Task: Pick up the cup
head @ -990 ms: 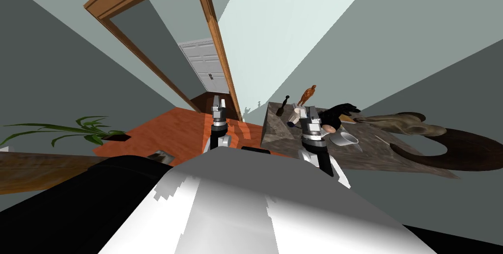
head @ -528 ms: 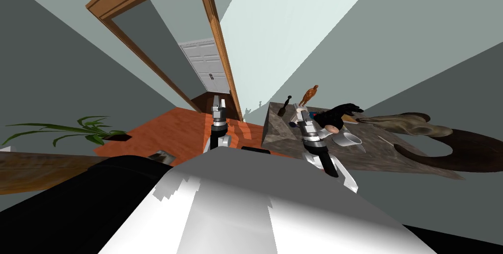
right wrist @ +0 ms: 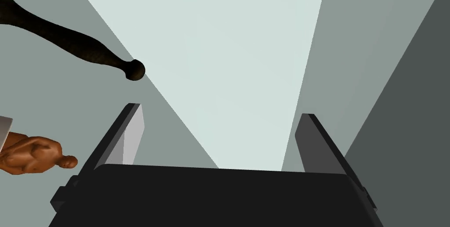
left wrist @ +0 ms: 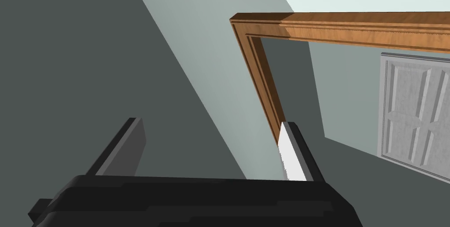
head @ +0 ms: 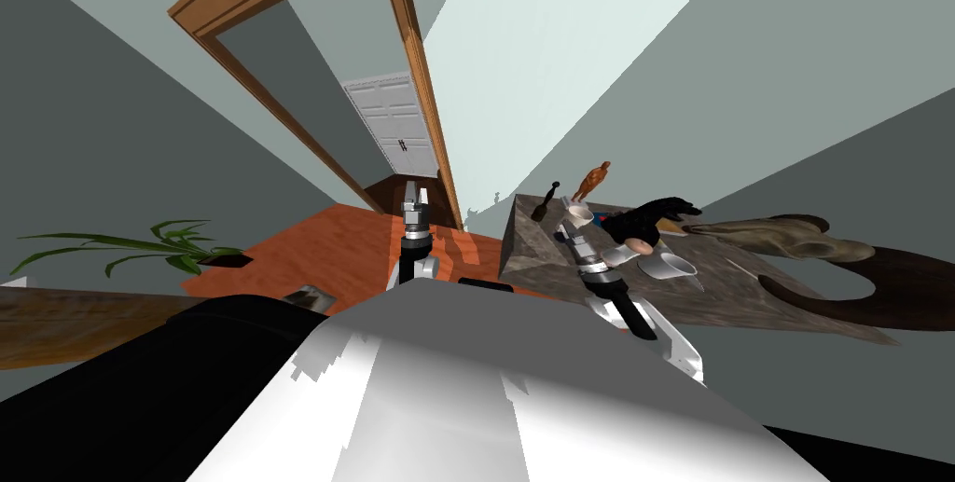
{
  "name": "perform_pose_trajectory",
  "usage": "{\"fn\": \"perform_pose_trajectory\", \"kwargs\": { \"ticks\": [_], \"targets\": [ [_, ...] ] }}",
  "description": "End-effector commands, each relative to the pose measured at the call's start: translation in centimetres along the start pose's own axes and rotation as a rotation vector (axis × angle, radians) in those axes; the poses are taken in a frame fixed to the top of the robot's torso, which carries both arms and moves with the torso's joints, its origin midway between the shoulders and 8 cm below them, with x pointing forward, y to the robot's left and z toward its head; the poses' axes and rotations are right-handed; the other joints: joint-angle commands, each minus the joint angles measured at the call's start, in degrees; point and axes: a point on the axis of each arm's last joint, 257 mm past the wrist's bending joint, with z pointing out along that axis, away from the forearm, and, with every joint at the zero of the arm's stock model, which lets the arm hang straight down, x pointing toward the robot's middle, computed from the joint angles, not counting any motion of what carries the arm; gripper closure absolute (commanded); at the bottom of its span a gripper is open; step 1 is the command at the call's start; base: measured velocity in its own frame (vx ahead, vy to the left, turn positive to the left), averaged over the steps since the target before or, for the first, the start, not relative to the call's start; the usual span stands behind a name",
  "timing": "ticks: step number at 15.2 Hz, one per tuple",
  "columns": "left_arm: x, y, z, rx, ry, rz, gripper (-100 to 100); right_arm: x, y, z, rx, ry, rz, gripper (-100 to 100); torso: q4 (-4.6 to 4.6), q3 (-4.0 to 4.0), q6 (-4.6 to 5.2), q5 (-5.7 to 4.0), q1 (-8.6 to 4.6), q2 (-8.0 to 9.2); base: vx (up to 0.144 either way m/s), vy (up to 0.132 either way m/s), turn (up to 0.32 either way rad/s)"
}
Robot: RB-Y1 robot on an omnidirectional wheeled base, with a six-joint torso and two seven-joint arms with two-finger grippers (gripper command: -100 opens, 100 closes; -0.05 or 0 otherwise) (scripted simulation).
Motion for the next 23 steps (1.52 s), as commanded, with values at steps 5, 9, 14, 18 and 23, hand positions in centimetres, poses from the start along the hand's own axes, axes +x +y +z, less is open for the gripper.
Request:
{"fn": "perform_pose_trajectory", "kwargs": {
  "ticks": [5,9,14,18,23],
  "targets": [
    [0.0,0.0,0.0,0.0,0.0,0.0,0,0.7,-3.7,-1.8,0.077,0.126,-0.074,-100,0.0,-0.01,-0.01,-0.01,-0.06,-0.02,0.007,0.046,0.006],
    [0.0,0.0,0.0,0.0,0.0,0.0,0,0.8,-5.8,-3.2,0.122,0.213,-0.13,-100,0.0,-0.02,-0.01,0.01,0.01,-0.03,0.008,0.053,0.005],
    [0.0,0.0,0.0,0.0,0.0,0.0,0,0.5,-9.8,-6.2,0.215,0.326,-0.201,-100,0.0,-0.02,-0.01,0.0,-0.06,-0.04,0.011,0.05,0.009],
    [0.0,0.0,0.0,0.0,0.0,0.0,0,-0.3,-11.7,-7.9,0.262,0.4,-0.254,-100,0.0,-0.02,-0.01,0.0,-0.07,-0.03,0.009,0.043,0.007],
    [0.0,0.0,0.0,0.0,0.0,0.0,0,-1.9,-13.6,-9.6,0.31,0.499,-0.334,-100,-0.02,-0.07,-0.02,0.02,0.04,-0.13,0.025,0.057,0.008]
  ]
}}
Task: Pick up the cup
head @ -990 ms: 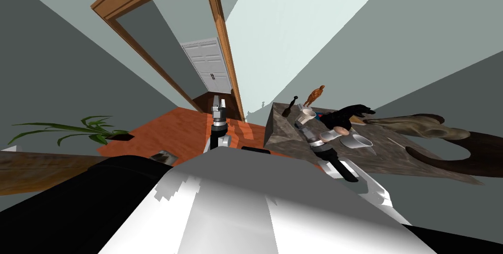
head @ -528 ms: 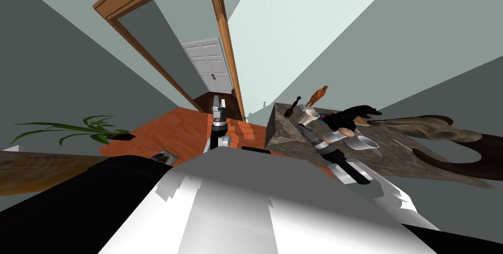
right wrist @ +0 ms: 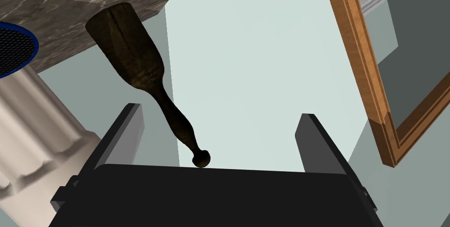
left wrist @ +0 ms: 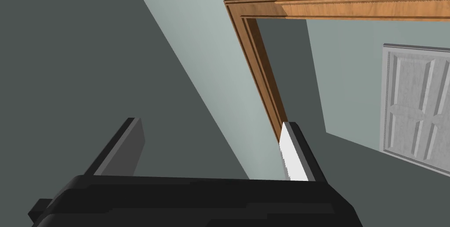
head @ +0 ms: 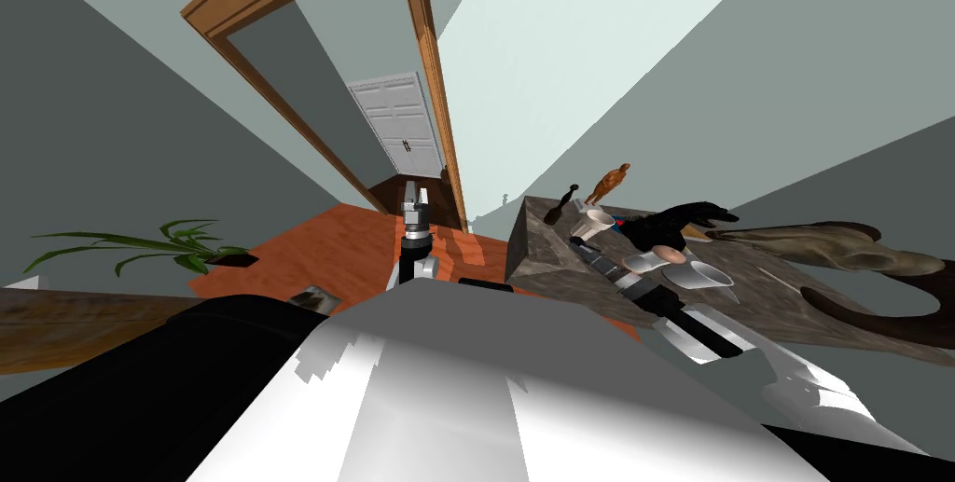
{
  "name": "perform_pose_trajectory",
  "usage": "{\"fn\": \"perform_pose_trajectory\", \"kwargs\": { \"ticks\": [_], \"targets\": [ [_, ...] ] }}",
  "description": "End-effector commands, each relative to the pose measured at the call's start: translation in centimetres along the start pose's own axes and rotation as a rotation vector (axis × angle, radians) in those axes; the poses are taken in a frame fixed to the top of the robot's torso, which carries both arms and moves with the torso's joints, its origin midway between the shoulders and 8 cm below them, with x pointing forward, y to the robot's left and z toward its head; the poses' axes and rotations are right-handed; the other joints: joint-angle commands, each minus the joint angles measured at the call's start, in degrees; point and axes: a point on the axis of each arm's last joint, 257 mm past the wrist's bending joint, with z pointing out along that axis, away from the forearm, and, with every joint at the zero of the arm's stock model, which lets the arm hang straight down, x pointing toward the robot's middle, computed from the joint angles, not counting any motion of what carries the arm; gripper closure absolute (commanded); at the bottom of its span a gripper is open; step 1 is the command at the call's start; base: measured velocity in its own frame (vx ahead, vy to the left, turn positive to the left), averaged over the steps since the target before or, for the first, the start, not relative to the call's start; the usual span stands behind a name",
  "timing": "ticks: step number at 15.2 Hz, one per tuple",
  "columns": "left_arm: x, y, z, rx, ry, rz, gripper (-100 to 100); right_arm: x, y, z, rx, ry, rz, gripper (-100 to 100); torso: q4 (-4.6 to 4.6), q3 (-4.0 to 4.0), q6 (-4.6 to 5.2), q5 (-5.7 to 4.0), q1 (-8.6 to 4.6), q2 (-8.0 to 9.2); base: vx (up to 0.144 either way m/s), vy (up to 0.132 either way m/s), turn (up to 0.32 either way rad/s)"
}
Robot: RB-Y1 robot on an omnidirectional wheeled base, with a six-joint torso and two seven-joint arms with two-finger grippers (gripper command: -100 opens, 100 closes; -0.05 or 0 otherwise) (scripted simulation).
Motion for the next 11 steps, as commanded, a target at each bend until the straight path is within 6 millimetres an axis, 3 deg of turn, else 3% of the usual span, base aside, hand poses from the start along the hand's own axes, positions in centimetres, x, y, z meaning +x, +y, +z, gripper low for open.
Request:
{"fn": "perform_pose_trajectory", "kwargs": {
  "ticks": [1,2,4,5,8,9,11],
  "targets": [
    [0.0,0.0,0.0,0.0,0.0,0.0,0,-0.1,-0.4,-0.4,0.009,0.024,-0.025,-100,0.0,0.0,0.0,0.0,0.0,0.0,0.008,0.029,0.0],
    [0.0,0.0,0.0,0.0,0.0,0.0,0,0.5,-2.6,-1.6,0.056,0.068,-0.047,-100,0.01,0.02,0.01,-0.02,-0.06,0.04,0.012,0.036,0.015],
    [0.0,0.0,0.0,0.0,0.0,0.0,0,-0.1,-2.7,-1.8,0.057,0.094,-0.081,-100,0.01,0.02,0.01,-0.02,-0.05,0.04,0.018,0.046,0.011],
    [0.0,0.0,0.0,0.0,0.0,0.0,0,0.5,-4.8,-3.1,0.102,0.13,-0.094,-100,0.01,0.02,0.01,-0.02,-0.05,0.04,0.026,0.055,0.015],
    [0.0,0.0,0.0,0.0,0.0,0.0,0,-0.4,-4.9,-3.3,0.104,0.162,-0.138,-100,0.0,0.0,0.01,0.0,0.01,0.0,0.023,0.05,0.003],
    [0.0,0.0,0.0,0.0,0.0,0.0,0,0.0,-6.9,-4.8,0.148,0.2,-0.154,-100,0.01,0.02,0.0,-0.01,-0.05,0.03,0.015,0.039,0.019],
    [0.0,0.0,0.0,0.0,0.0,0.0,0,-1.0,-7.0,-4.9,0.15,0.228,-0.193,-100,0.01,0.02,0.01,-0.01,-0.03,0.03,0.022,0.048,0.011]
  ]
}}
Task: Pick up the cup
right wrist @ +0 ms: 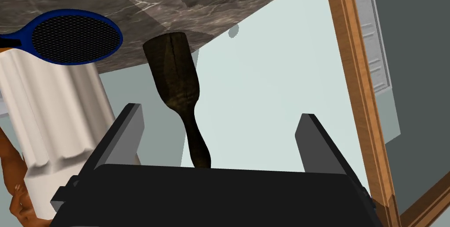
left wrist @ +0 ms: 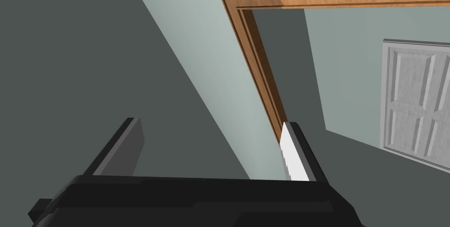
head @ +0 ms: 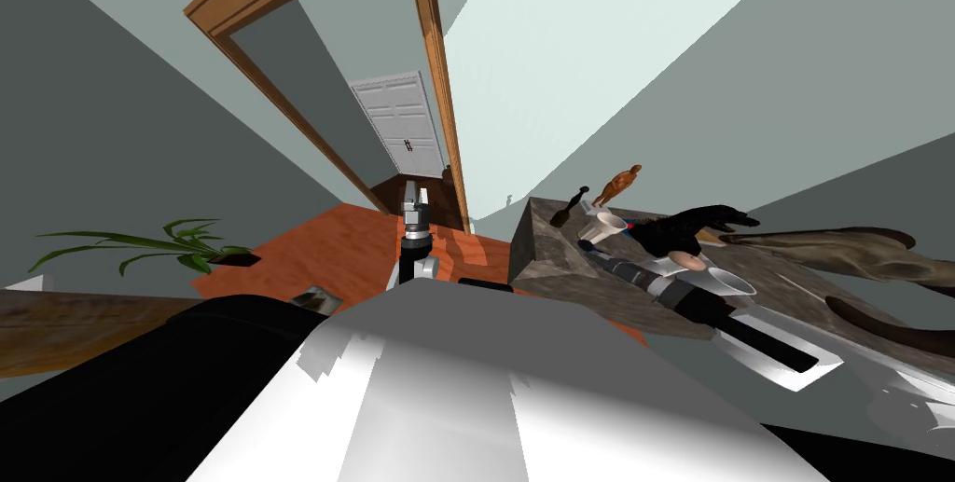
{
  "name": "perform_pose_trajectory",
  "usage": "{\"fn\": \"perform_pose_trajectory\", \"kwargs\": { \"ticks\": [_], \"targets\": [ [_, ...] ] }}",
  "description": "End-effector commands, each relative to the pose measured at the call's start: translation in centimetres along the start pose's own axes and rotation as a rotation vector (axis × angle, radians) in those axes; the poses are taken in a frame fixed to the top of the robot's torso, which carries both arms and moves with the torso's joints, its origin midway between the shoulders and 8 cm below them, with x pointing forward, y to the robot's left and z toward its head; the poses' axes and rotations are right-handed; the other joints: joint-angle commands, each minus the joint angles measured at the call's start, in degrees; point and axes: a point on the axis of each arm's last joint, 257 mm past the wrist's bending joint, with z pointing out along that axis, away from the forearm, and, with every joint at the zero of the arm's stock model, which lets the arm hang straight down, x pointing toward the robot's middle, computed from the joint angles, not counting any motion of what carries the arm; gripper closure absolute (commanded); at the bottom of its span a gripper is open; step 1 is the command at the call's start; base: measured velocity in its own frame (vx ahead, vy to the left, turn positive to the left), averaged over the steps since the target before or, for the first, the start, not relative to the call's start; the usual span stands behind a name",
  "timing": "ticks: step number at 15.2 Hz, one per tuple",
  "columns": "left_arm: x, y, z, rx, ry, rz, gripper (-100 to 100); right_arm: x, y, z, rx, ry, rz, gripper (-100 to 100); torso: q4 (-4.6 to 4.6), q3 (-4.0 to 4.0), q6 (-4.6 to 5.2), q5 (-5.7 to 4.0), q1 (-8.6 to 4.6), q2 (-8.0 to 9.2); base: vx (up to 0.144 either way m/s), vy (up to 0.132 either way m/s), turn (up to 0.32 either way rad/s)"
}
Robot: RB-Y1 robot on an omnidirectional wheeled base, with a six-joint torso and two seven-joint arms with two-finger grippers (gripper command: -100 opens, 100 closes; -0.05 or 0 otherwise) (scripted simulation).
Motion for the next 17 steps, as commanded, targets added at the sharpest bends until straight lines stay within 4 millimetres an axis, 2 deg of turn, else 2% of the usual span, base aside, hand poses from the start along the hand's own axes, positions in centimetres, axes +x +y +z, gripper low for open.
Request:
{"fn": "perform_pose_trajectory", "kwargs": {
  "ticks": [1,2,4,5,7,8,11,12,14,15,17],
  "targets": [
    [0.0,0.0,0.0,0.0,0.0,0.0,0,-0.3,-0.4,-0.3,0.008,0.021,-0.026,-100,0.0,0.0,0.0,0.0,0.0,0.0,0.016,0.024,-0.004],
    [0.0,0.0,0.0,0.0,0.0,0.0,0,0.4,-2.4,-1.5,0.05,0.065,-0.049,-100,0.0,0.0,0.0,-0.01,-0.04,0.01,0.03,0.032,0.019],
    [0.0,0.0,0.0,0.0,0.0,0.0,0,-0.5,-2.6,-1.8,0.053,0.086,-0.084,-100,-0.01,-0.03,0.0,-0.02,-0.03,-0.05,0.034,0.039,0.01],
    [0.0,0.0,0.0,0.0,0.0,0.0,0,0.2,-4.5,-3.0,0.092,0.125,-0.099,-100,-0.01,-0.03,0.0,-0.01,-0.03,-0.04,0.036,0.055,0.019],
    [0.0,0.0,0.0,0.0,0.0,0.0,0,-0.9,-4.7,-3.3,0.095,0.15,-0.14,-100,-0.02,-0.05,0.0,0.01,0.04,-0.09,0.039,0.05,0.009],
    [0.0,0.0,0.0,0.0,0.0,0.0,0,-0.3,-6.4,-4.6,0.132,0.188,-0.155,-100,-0.02,-0.04,0.0,0.01,0.02,-0.07,0.043,0.049,0.018],
    [0.0,0.0,0.0,0.0,0.0,0.0,0,-1.4,-6.6,-4.8,0.135,0.212,-0.196,-100,-0.02,-0.05,-0.01,0.0,0.0,-0.09,0.033,0.033,0.007],
    [0.0,0.0,0.0,0.0,0.0,0.0,0,-1.3,-8.2,-6.2,0.17,0.256,-0.221,-100,-0.01,-0.03,0.0,-0.02,-0.06,-0.04,0.039,0.027,0.021],
    [0.0,0.0,0.0,0.0,0.0,0.0,0,-2.2,-8.3,-6.3,0.173,0.272,-0.25,-100,-0.02,-0.05,-0.01,-0.02,-0.05,-0.09,0.041,0.029,0.01],
    [0.0,0.0,0.0,0.0,0.0,0.0,0,-1.9,-9.7,-7.7,0.203,0.312,-0.265,-100,-0.02,-0.05,-0.01,-0.02,-0.06,-0.08,0.046,0.029,0.022],
    [0.0,0.0,0.0,0.0,0.0,0.0,0,-3.0,-9.7,-7.8,0.206,0.331,-0.301,-100,-0.03,-0.07,-0.01,-0.02,-0.04,-0.12,0.046,0.032,0.013]
  ]
}}
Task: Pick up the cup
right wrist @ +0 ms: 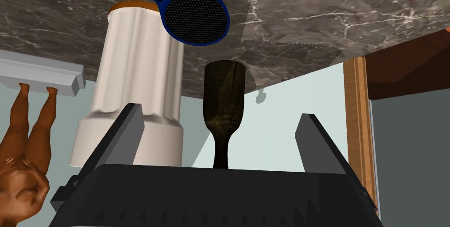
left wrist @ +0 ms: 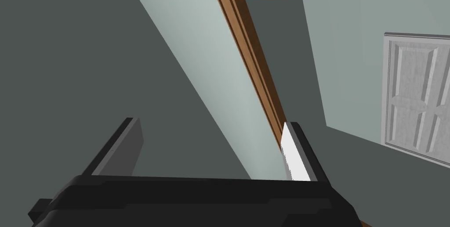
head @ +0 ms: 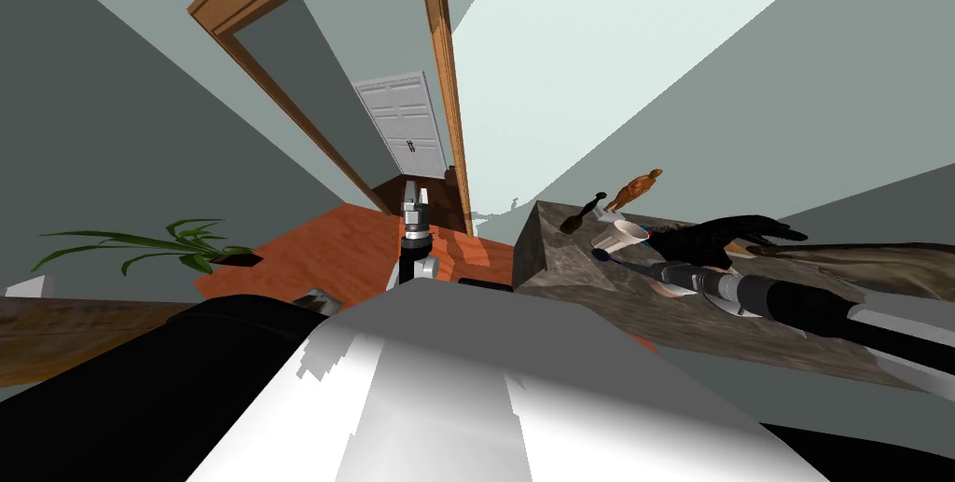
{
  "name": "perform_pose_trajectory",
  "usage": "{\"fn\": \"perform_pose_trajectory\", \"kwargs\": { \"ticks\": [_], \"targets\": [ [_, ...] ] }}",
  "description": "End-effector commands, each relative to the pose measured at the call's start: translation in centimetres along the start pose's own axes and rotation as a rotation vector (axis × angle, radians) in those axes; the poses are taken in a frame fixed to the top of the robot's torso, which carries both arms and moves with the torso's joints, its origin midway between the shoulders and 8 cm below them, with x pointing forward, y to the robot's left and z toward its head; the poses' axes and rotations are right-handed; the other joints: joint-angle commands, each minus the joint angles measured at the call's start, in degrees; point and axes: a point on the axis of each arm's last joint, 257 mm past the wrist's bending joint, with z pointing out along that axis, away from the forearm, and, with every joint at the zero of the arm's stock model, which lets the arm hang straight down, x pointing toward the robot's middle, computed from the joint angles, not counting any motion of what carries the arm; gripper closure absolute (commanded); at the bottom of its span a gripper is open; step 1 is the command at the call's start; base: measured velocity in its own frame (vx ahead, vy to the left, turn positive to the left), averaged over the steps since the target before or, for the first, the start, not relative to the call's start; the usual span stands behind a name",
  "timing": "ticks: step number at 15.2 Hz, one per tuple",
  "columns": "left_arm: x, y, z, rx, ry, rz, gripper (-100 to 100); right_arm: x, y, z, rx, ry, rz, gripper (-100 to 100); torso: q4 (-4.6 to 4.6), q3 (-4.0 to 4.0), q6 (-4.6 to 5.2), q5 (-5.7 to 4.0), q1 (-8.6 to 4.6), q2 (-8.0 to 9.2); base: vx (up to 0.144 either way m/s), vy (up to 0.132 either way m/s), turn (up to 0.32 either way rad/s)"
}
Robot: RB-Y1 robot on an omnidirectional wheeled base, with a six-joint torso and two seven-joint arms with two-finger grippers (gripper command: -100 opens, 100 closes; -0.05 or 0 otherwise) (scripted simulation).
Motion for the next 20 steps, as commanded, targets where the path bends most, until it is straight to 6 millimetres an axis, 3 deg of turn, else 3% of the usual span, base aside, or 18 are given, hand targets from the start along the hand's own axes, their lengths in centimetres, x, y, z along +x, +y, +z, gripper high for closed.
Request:
{"fn": "perform_pose_trajectory", "kwargs": {
  "ticks": [1,2,11,13,20],
  "targets": [
    [0.0,0.0,0.0,0.0,0.0,0.0,0,-0.3,-0.2,-0.3,0.006,0.014,-0.019,-100,0.0,0.0,0.0,0.0,0.0,0.0,0.023,0.021,0.0],
    [0.0,0.0,0.0,0.0,0.0,0.0,0,0.4,-1.5,-1.3,0.031,0.06,-0.043,-100,0.01,0.02,0.01,-0.01,-0.02,0.04,0.039,0.034,0.021],
    [0.0,0.0,0.0,0.0,0.0,0.0,0,-0.4,-5.4,-4.8,0.097,0.23,-0.192,-100,-0.02,-0.04,-0.01,0.0,-0.01,-0.07,0.056,0.027,0.018],
    [0.0,0.0,0.0,0.0,0.0,0.0,0,-1.7,-5.4,-4.6,0.102,0.184,-0.156,-100,-0.03,-0.07,-0.01,0.0,0.02,-0.12,0.062,0.025,0.024],
    [0.0,0.0,0.0,0.0,0.0,0.0,0,-0.4,-6.2,-5.8,0.107,0.282,-0.229,-100,0.01,0.02,0.0,-0.03,-0.07,0.01,0.029,0.009,0.009]
  ]
}}
